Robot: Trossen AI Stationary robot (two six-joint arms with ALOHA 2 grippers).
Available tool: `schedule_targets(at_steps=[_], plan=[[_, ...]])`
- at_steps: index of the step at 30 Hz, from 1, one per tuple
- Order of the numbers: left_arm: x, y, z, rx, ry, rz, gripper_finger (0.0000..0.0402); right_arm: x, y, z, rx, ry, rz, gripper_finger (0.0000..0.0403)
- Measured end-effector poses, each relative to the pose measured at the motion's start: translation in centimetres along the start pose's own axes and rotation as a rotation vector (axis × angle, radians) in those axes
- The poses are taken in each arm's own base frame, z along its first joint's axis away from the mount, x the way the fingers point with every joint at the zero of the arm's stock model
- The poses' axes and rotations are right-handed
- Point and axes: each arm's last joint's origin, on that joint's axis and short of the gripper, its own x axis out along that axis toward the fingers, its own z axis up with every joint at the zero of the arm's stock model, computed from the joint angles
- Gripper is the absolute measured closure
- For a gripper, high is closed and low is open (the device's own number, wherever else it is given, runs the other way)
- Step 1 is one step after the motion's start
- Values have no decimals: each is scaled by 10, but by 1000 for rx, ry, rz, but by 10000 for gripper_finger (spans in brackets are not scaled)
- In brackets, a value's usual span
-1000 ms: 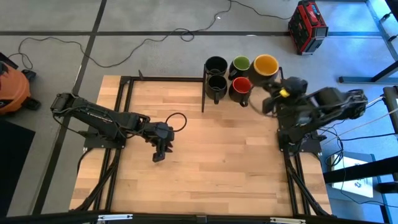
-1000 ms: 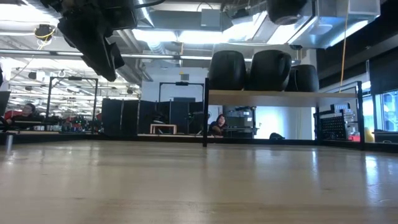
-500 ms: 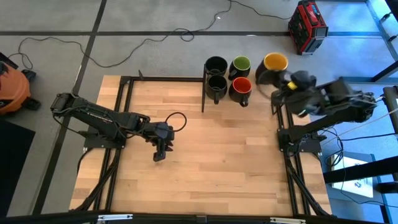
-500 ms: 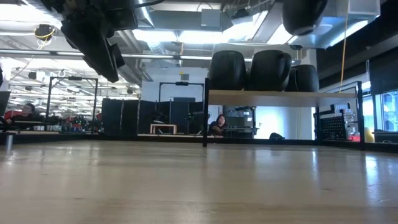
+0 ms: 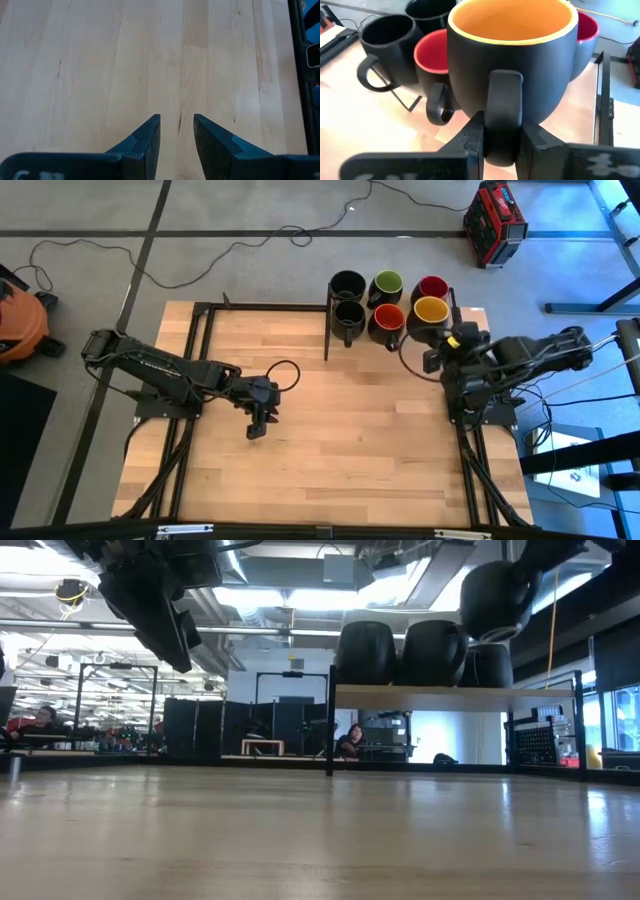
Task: Place coffee mugs
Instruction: Put the black yellow mug on the shelf
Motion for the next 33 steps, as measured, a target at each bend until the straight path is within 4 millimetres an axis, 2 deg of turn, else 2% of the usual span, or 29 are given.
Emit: schedule_targets(at_steps=[10, 27, 33], plan=[[0, 0, 0, 18, 0, 1, 289, 19, -5, -31, 58, 4, -69, 354], [0, 1, 1, 44, -16, 23, 289, 48, -10, -68, 118, -100, -136, 354], [0, 1, 1, 52, -17, 26, 289, 56, -12, -73, 124, -133, -165, 354]])
